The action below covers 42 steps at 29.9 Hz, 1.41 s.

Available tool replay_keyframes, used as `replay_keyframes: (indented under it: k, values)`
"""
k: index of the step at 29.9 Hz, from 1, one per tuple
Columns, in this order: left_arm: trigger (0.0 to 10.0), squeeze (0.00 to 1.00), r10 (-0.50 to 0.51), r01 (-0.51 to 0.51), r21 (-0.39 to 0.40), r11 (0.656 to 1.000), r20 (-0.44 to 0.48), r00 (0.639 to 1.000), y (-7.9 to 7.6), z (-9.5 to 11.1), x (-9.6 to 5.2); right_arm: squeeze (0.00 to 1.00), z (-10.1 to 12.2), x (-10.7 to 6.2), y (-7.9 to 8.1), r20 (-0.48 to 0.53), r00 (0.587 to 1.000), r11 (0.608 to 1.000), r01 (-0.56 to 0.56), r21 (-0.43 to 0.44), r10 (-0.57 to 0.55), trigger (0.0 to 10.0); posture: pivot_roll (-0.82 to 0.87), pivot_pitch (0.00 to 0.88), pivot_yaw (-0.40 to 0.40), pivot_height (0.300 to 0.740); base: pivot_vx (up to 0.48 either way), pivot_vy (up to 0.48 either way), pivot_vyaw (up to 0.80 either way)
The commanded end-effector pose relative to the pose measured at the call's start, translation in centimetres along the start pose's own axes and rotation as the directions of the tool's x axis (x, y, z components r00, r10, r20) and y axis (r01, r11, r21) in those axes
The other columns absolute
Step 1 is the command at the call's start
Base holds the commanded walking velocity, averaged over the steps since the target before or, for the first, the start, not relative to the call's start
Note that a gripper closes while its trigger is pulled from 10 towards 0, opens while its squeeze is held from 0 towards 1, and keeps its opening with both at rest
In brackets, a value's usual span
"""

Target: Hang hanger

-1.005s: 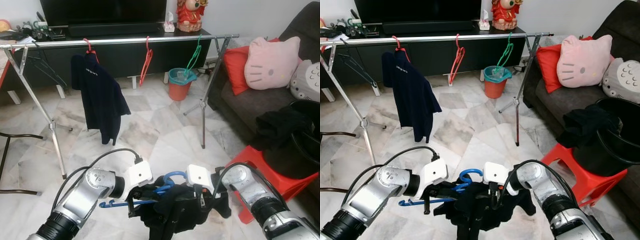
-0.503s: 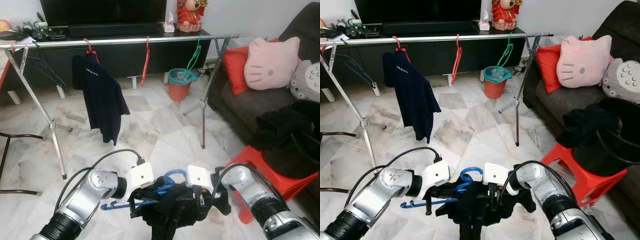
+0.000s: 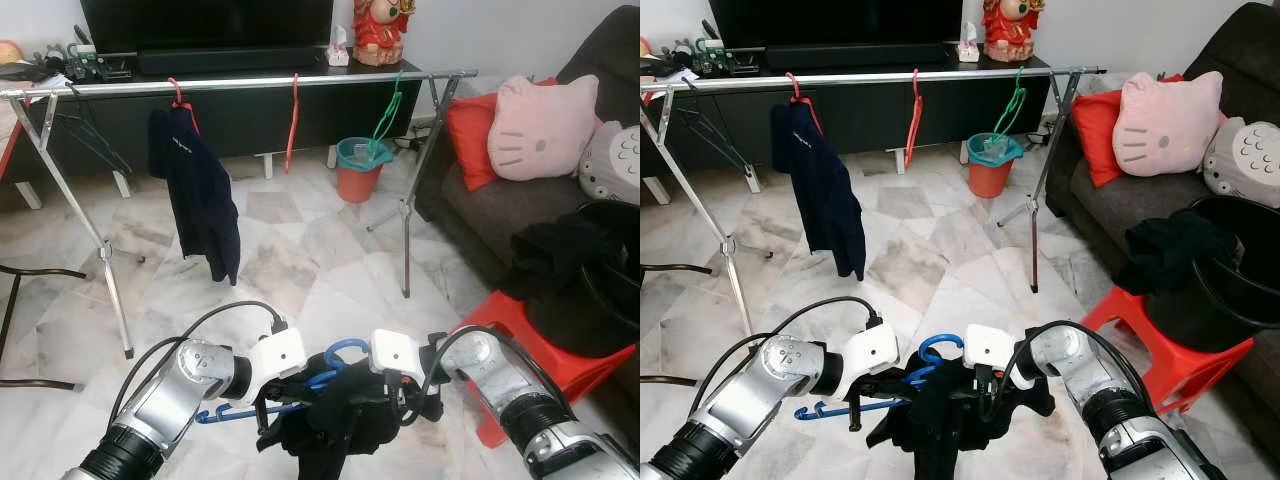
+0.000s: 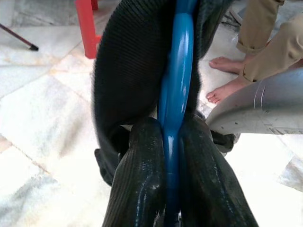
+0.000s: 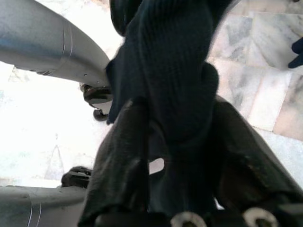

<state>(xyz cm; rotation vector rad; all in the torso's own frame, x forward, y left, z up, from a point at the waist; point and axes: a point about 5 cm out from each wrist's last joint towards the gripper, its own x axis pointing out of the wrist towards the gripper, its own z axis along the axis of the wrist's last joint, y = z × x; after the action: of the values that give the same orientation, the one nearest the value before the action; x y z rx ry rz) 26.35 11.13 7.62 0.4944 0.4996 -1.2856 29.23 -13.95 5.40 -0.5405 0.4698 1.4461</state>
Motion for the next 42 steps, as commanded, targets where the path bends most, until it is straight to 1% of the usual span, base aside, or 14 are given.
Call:
replay_keyframes:
  k: [1,2,3,20,22,23,26,31,32,34,37,38,39,42]
  values:
    - [10.0,0.0,0.017,-0.017,0.025,1.0,-0.001,1.0,0.3,0.3,0.0,0.0,1.1,-0.6,-0.8,0.036,0.999,0.999,0.02,-0.027,-0.019,1.1,0.04,0.0,-0.107,0.74,0.0,0.0,0.0]
    - [10.0,0.0,0.017,-0.017,0.025,1.0,-0.001,1.0,0.3,0.3,0.0,0.0,1.1,-0.6,-0.8,0.036,0.999,0.999,0.02,-0.027,-0.019,1.1,0.04,0.0,-0.107,0.74,0.0,0.0,0.0]
    - [10.0,0.0,0.017,-0.017,0.026,1.0,0.0,1.0,0.3,0.4,0.0,0.0,1.1,-0.7,-0.9,0.044,0.999,1.0,0.02,-0.022,-0.019,0.0,0.04,0.0,-0.107,0.74,0.0,0.0,0.0]
    - [10.0,0.0,0.029,-0.029,0.022,0.999,0.004,1.0,0.4,0.3,0.3,0.0,1.3,-0.8,-1.2,0.065,0.997,0.999,0.045,-0.009,-0.044,0.0,0.04,0.0,-0.11,0.74,0.0,0.0,0.0]
    - [10.0,0.0,0.04,-0.039,0.029,0.999,-0.026,0.999,0.5,-0.2,0.3,0.0,1.4,-1.1,-1.4,0.068,0.996,0.998,0.058,-0.01,-0.057,0.0,0.04,0.0,-0.11,0.74,0.0,0.0,0.0]
    - [10.0,0.0,0.04,-0.039,0.029,0.999,-0.026,0.999,0.5,-0.2,0.3,0.0,1.4,-1.1,-1.4,0.068,0.996,0.998,0.058,-0.01,-0.057,0.0,0.04,0.0,-0.11,0.74,0.0,0.0,0.0]
    - [10.0,0.0,0.056,-0.053,0.039,0.998,-0.081,0.995,0.6,-1.2,0.2,0.0,1.5,-1.6,-1.6,0.069,0.995,0.998,0.068,-0.011,-0.067,0.0,0.04,0.0,-0.11,0.74,0.0,0.0,0.0]
    - [10.0,0.0,0.077,-0.068,0.066,0.995,-0.151,0.985,0.8,-2.3,0.0,0.0,1.4,-1.6,-1.5,0.067,0.996,0.998,0.058,-0.012,-0.057,0.0,0.04,0.0,-0.11,0.74,0.0,0.0,0.0]
    - [10.0,0.0,0.083,-0.073,0.071,0.995,-0.159,0.984,0.9,-2.4,0.0,0.0,1.3,-1.6,-1.4,0.066,0.996,0.998,0.054,-0.011,-0.054,0.0,0.04,0.0,-0.11,0.74,0.0,0.0,0.0]
    - [10.0,0.0,0.101,-0.092,0.067,0.994,-0.145,0.984,1.0,-2.3,0.1,0.0,1.3,-1.4,-1.3,0.065,0.997,0.999,0.05,-0.011,-0.049,0.0,0.04,0.0,-0.11,0.74,0.0,0.0,0.0]
    - [10.0,0.0,0.101,-0.092,0.07,0.993,-0.141,0.985,1.1,-2.2,0.1,0.0,1.2,-1.3,-1.3,0.053,0.997,0.998,0.056,-0.02,-0.055,0.0,0.03,0.0,-0.109,0.74,0.0,0.0,0.0]
    - [10.0,0.0,0.104,-0.095,0.07,0.993,-0.139,0.985,1.1,-2.2,0.1,0.0,1.2,-1.2,-1.3,0.045,0.997,0.997,0.067,-0.024,-0.066,4.5,0.03,0.0,-0.109,0.74,0.0,0.0,0.0]
    - [10.0,0.0,0.105,-0.097,0.07,0.993,-0.132,0.986,1.2,-2.1,0.0,0.0,1.1,-1.1,-1.4,0.032,0.996,0.996,0.082,-0.029,-0.081,10.0,0.03,0.0,-0.109,0.74,0.0,0.0,0.0]
    - [10.0,0.0,0.107,-0.1,0.066,0.993,-0.116,0.987,1.3,-1.9,0.0,0.0,1.0,-1.1,-1.4,0.031,0.997,0.997,0.077,-0.029,-0.076,10.0,0.03,0.0,-0.112,0.74,0.0,0.0,0.0]
